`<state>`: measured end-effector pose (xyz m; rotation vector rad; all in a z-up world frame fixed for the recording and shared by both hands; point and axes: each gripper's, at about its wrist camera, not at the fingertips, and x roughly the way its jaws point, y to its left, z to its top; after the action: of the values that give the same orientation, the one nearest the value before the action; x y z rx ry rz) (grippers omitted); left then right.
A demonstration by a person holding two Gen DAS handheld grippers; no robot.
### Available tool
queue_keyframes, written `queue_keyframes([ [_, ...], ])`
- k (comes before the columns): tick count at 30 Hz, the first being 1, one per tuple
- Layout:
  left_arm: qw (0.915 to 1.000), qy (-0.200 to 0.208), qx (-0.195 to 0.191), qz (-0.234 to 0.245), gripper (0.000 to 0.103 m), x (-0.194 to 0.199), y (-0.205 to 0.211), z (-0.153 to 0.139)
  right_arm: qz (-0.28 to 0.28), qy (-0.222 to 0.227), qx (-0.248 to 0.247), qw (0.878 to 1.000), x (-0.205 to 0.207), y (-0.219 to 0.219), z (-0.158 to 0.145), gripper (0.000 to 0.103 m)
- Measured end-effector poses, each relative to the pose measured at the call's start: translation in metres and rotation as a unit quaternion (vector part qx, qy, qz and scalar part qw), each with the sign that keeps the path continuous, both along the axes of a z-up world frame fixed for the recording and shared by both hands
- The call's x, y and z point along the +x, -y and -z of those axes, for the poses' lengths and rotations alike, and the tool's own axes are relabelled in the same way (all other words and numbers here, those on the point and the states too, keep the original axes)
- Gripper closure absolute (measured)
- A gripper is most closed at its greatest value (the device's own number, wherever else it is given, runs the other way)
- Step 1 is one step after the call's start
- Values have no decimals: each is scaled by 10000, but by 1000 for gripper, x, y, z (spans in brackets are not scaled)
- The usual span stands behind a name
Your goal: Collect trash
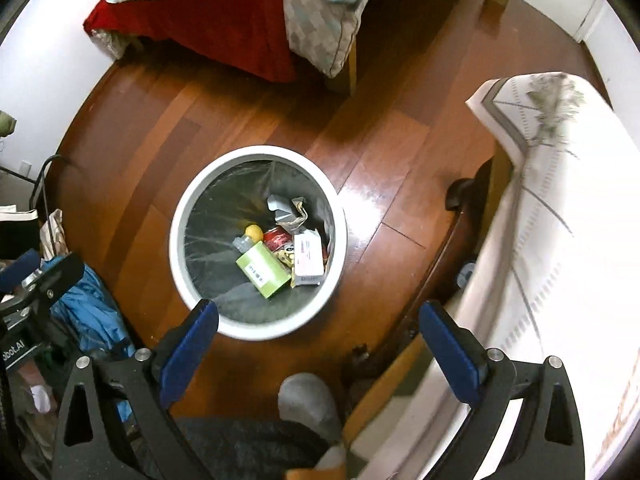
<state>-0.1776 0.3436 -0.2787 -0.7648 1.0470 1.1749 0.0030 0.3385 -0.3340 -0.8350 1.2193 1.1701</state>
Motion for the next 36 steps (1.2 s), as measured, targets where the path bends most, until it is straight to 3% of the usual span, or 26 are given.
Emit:
queue_keyframes([
  [10, 9974, 361, 565, 246, 7, -11, 67, -91, 95, 2, 690, 9976, -9, 73, -100, 2],
  [22, 9879, 1137, 886, 575, 7, -37, 125, -185, -70, -447, 1736, 9838, -26, 165, -239, 1],
  [36, 9745, 1815, 974, 893, 7, -53, 170, -252, -471, -967, 2228, 9689, -49, 224, -327, 0],
])
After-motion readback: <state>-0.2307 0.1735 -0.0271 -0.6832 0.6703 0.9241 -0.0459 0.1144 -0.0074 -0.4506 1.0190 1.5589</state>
